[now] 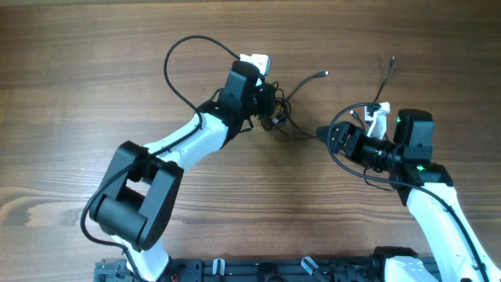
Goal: Untangle cables
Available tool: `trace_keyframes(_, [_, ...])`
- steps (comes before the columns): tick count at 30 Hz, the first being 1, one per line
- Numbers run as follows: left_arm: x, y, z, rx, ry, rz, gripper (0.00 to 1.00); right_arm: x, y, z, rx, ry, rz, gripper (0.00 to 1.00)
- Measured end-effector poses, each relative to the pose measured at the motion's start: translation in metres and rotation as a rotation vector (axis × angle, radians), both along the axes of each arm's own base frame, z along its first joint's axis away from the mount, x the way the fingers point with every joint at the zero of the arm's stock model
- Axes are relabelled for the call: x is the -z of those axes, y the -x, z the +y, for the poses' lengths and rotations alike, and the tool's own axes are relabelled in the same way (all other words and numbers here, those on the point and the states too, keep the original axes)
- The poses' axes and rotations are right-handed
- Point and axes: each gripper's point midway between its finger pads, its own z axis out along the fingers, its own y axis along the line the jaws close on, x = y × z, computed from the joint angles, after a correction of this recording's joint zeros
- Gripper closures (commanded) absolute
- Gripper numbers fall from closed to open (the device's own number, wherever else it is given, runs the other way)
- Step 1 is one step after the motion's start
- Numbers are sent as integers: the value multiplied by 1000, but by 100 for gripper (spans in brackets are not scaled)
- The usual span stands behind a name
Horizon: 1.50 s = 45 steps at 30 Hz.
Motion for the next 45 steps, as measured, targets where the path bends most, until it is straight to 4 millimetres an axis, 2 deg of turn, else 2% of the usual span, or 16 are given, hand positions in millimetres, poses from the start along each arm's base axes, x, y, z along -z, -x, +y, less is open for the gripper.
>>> trace_keyframes(5, [-1, 1, -1, 2, 4, 1, 96, 4, 3, -1, 9, 7, 27, 0])
trace_keyframes(8, [-10, 5, 1, -14, 20, 18, 96, 10, 3, -6, 41, 29, 52, 0])
trace_keyframes(10, [-27, 10, 2, -12, 46, 18, 96, 11, 0, -11, 78, 37, 63, 0])
trace_keyframes(13, [-65, 23, -1, 24, 106, -2, 96, 8, -6, -14, 108, 39, 47, 0])
trace_keyframes(19, [-107, 49, -12, 122, 214, 4, 96, 0, -18, -14, 221, -52, 92, 1])
trace_keyframes(21, [-118, 55, -15, 144, 250, 10, 96, -6, -23, -8, 235, -83, 84, 1])
trace_keyframes(25, [-133, 66, -22, 196, 305, 15, 96, -20, -30, 22, 192, -101, 18, 1])
trace_keyframes(27, [-144, 70, -25, 223, 331, -1, 96, -13, -29, 34, 192, -83, 34, 1])
trace_keyframes(29, [-161, 75, -26, 248, 364, -32, 96, 3, -30, 48, 226, -52, 79, 1])
trace_keyframes(33, [-193, 86, -23, 273, 406, -92, 96, 17, -44, 65, 255, -47, 63, 0])
trace_keyframes(37, [-234, 100, -13, 283, 449, -177, 96, 46, -54, 54, 351, 14, 106, 0])
trace_keyframes(39, [-253, 104, -2, 273, 470, -221, 96, 60, -56, 45, 390, 41, 132, 0])
trace_keyframes(43, [-295, 105, 38, 204, 501, -336, 96, 72, -56, 26, 404, 133, 129, 0])
trace_keyframes(45, [-314, 106, 61, 157, 508, -395, 96, 80, -53, 8, 431, 188, 152, 1])
